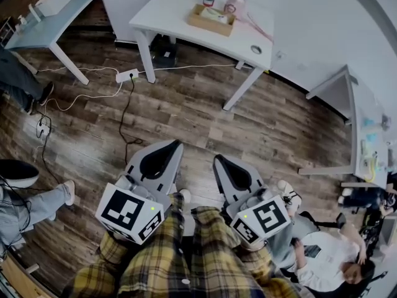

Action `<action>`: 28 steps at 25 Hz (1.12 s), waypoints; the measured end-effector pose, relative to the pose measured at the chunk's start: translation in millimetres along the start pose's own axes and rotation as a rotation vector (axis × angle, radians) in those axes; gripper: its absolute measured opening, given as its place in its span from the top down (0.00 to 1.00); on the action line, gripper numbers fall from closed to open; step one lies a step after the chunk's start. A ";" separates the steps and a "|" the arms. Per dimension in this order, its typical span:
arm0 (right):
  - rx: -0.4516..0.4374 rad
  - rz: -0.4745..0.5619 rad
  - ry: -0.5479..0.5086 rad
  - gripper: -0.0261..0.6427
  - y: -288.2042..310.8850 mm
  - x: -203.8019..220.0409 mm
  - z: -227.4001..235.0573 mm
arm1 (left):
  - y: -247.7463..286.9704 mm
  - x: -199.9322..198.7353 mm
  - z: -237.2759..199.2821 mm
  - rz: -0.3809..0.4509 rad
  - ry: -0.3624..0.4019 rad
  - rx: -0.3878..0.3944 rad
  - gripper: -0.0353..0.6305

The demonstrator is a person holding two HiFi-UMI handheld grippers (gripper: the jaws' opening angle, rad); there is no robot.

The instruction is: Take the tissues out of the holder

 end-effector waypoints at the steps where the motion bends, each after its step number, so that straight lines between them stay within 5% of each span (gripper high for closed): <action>1: 0.005 -0.001 0.002 0.94 7.4 -1.2 4.1 | 4.5 -2.9 -6.5 -0.002 -0.001 0.002 0.94; 16: 0.077 -0.026 -0.001 0.94 154.8 -44.0 63.1 | 84.3 -86.2 -139.0 -0.007 0.001 0.053 0.94; 28: 0.148 -0.065 0.026 0.94 209.5 -48.0 89.7 | 121.0 -101.2 -194.8 -0.051 -0.027 0.099 0.94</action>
Point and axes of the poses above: the fingertips, and each gripper's own axes: y forward along the fingers, z to its right, x out of its underside, the point moved 2 cm from there along -y, backward along the fingers, and after that the axes turned 10 degrees about -y, right-handed, at the moved point
